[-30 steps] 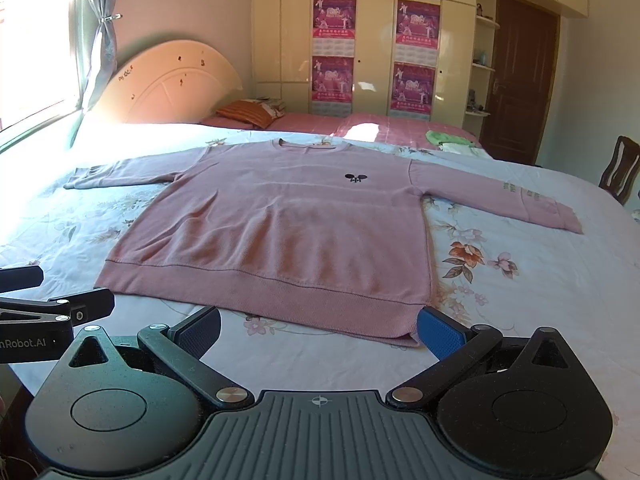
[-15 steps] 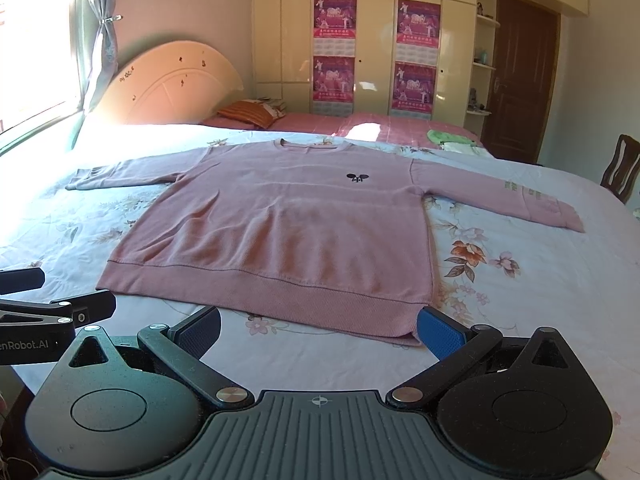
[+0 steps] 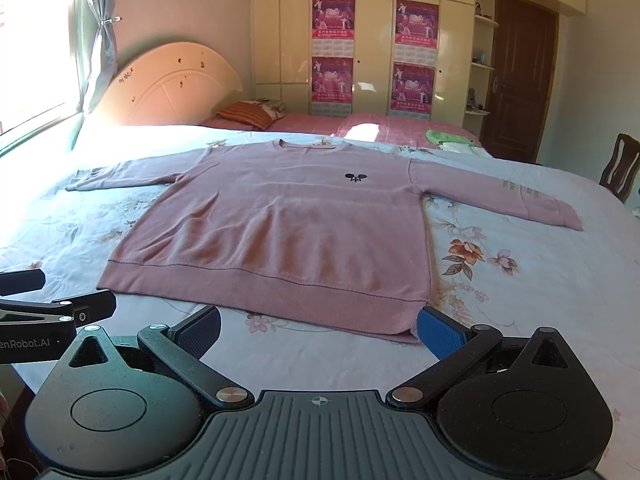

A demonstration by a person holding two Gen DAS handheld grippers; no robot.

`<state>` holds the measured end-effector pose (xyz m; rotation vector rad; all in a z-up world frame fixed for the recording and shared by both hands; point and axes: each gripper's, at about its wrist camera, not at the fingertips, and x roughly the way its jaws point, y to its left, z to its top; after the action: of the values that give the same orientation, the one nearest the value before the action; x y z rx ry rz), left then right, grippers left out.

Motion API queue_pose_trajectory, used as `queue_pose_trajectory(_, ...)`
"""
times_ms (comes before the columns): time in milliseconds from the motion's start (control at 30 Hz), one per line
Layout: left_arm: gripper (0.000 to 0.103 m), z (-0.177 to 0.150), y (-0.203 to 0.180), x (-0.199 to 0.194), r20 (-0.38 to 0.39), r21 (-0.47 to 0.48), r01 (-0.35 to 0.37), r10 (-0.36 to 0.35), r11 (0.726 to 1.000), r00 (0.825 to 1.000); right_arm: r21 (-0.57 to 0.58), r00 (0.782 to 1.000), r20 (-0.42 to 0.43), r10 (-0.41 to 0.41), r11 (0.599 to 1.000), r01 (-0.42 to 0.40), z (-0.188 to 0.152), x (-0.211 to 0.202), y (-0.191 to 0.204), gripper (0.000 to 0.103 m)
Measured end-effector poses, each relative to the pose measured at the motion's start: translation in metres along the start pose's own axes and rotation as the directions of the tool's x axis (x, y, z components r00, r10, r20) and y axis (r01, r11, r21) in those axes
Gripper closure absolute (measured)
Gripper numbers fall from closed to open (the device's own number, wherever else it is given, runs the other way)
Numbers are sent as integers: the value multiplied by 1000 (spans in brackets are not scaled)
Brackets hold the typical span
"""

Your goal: Fold small clothes

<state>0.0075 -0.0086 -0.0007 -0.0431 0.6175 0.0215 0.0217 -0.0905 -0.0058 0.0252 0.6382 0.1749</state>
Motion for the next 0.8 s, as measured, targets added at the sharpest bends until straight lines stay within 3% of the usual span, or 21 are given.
queue_pose_trajectory(800,0,-2,-2,-4,4,0,-4,4,1000,1000,3,1000,6,0,1000,0,0,-1,0,0)
